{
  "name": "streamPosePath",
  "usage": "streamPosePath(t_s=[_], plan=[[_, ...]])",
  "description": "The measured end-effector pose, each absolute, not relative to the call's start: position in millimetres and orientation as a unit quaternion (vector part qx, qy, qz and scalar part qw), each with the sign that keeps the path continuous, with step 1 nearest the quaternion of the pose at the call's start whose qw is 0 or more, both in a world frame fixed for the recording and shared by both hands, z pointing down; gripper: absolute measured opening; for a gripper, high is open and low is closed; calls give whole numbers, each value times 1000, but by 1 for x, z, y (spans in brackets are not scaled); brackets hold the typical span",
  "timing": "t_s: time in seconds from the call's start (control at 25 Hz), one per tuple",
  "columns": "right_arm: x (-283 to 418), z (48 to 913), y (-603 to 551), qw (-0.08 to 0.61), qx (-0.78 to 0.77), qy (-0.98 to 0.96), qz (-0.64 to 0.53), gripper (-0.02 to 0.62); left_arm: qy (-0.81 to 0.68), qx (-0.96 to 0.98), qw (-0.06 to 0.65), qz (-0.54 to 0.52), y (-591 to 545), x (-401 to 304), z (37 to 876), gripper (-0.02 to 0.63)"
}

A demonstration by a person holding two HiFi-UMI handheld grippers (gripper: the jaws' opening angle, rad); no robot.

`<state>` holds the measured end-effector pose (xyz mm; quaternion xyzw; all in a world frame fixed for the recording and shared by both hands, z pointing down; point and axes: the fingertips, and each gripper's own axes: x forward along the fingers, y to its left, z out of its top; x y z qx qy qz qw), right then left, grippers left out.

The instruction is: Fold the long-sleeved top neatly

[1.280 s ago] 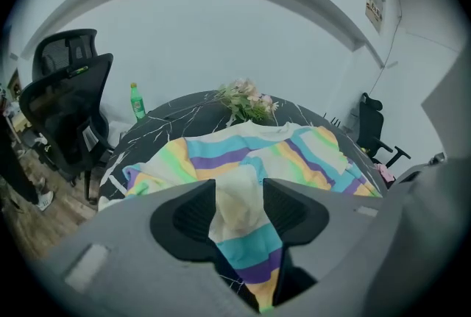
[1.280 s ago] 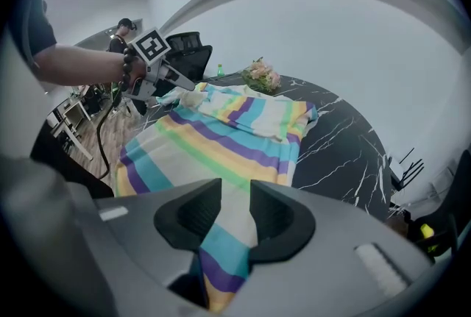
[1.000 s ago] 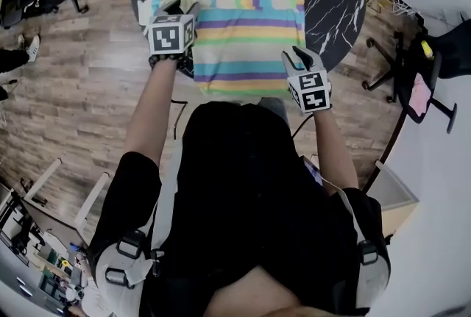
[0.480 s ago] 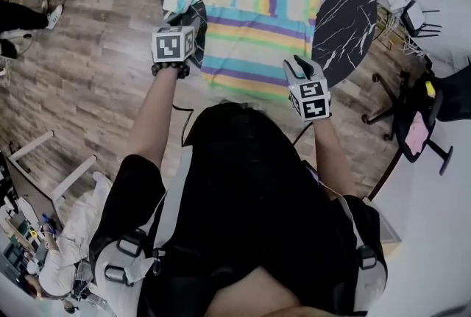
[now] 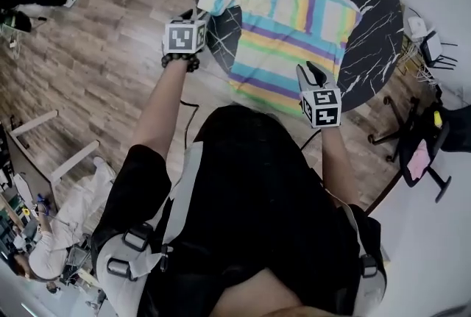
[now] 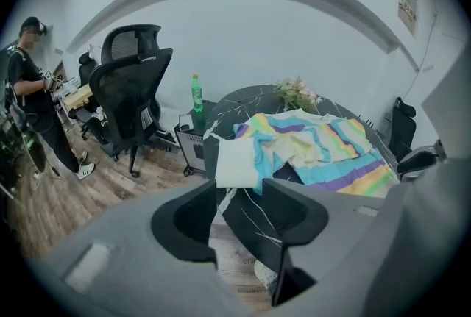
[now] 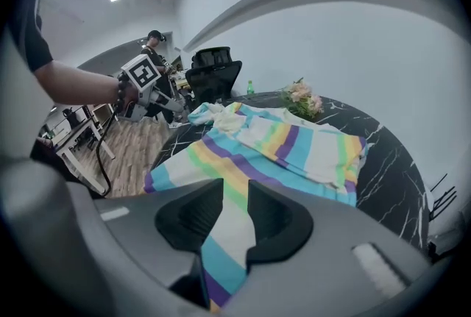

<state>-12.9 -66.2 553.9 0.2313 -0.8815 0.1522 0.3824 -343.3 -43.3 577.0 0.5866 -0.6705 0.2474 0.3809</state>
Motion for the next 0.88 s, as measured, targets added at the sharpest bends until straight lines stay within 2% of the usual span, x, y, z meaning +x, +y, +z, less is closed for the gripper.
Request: streamPosePath(t_s=[0.36, 0.72, 0.88], plan=[[-76, 568, -61, 390, 210, -883, 158, 109, -649, 604, 390, 251, -69, -376, 600, 204], [-60, 573, -69, 415, 235, -863, 169, 107, -618, 623, 383, 287, -87, -365, 626, 225], [-55, 576, -71, 417, 238, -860, 174, 104, -612, 628, 384, 288, -91, -354, 635, 214]])
